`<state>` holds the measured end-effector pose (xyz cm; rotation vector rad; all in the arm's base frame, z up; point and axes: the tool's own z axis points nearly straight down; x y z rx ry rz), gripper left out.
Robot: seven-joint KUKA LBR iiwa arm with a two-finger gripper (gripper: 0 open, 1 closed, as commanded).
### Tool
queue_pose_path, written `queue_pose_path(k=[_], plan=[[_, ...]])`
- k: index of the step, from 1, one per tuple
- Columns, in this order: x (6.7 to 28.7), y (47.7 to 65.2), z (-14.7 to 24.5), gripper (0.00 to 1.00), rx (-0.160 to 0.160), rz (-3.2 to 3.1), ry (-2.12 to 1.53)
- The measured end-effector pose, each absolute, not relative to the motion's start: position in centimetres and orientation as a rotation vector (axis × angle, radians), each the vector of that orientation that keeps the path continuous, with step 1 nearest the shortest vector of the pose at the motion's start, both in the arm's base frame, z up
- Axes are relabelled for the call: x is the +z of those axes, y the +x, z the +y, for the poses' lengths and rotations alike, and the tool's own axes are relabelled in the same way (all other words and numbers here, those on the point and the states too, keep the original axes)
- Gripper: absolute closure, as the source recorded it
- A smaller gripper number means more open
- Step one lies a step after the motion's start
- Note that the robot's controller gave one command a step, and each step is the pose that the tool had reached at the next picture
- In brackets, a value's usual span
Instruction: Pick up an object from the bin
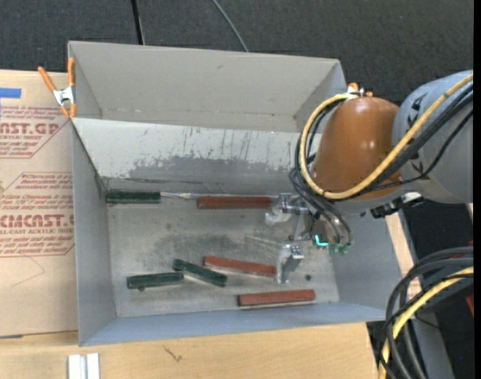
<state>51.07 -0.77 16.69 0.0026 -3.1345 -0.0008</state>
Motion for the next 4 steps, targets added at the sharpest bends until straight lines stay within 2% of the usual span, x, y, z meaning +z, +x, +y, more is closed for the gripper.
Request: queue_pose_path(k=[1,2,3,4], plan=[[17.0,51.3,-0.8,0.0,-0.001,-3.142,0.002],[14.9,50.3,-0.7,0.0,-0.001,-3.141,-0.086],[11.8,51.0,-0.2,0.0,0.0,-3.14,0.028],[14.7,49.2,-0.7,0.0,-0.001,-3.13,-0.263]])
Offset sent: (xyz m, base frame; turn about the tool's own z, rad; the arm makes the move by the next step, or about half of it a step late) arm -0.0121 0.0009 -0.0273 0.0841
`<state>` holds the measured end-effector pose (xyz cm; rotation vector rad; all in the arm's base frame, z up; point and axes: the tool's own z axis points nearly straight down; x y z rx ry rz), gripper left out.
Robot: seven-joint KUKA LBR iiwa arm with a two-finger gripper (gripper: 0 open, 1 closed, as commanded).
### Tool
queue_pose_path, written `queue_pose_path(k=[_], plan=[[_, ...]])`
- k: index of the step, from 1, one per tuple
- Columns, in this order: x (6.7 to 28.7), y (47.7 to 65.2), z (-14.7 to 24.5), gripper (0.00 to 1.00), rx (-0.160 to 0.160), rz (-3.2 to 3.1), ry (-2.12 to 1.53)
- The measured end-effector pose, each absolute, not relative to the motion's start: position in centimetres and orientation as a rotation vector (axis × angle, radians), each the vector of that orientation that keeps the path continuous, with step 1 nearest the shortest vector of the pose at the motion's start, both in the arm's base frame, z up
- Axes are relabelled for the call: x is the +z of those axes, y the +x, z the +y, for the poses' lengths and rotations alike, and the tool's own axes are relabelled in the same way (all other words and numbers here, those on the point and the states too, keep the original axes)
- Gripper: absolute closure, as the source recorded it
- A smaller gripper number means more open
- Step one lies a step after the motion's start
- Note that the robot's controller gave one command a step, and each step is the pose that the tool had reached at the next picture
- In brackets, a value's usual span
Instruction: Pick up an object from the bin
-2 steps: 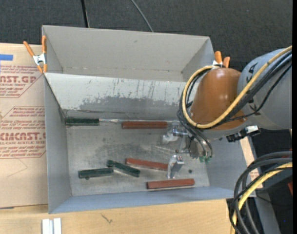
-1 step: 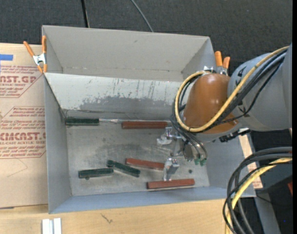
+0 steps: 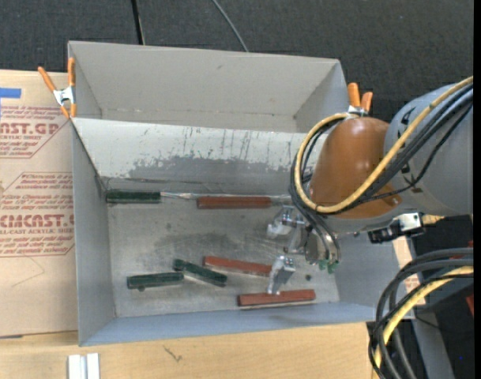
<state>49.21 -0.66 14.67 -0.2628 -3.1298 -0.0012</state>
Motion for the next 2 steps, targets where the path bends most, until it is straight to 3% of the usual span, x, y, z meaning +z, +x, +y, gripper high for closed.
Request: queue_pose_path(k=[1,2], plan=[[7.16,48.44,-0.29,0.0,-0.001,-3.149,-0.019],[7.45,48.76,-0.36,1.0,-0.006,-3.136,-0.363]])
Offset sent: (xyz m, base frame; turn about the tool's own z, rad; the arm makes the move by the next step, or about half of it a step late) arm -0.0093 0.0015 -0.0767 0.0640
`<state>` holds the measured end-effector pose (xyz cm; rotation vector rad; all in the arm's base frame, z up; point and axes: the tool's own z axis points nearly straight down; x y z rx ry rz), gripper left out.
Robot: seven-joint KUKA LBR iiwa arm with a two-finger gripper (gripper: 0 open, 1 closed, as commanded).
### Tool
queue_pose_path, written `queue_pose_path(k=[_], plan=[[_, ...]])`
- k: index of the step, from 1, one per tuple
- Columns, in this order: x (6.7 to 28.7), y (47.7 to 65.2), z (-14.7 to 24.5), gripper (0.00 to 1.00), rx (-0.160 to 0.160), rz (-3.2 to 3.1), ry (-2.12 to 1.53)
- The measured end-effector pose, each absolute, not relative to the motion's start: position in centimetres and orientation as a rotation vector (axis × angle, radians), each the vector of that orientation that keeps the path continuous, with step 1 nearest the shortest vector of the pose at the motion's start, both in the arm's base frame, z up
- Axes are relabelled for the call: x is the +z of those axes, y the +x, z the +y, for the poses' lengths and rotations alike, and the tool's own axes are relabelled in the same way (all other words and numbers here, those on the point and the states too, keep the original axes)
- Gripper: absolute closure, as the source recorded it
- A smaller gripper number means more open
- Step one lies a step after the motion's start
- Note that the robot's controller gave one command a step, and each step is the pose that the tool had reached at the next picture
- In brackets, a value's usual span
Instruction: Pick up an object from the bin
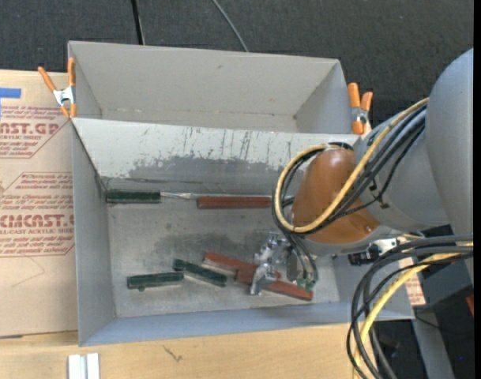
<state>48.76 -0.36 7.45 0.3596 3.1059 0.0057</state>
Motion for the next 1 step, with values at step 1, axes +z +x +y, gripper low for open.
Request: queue_pose_path(k=[1], plan=[[7.45,48.76,-0.36,1.0,0.006,3.106,0.359]])
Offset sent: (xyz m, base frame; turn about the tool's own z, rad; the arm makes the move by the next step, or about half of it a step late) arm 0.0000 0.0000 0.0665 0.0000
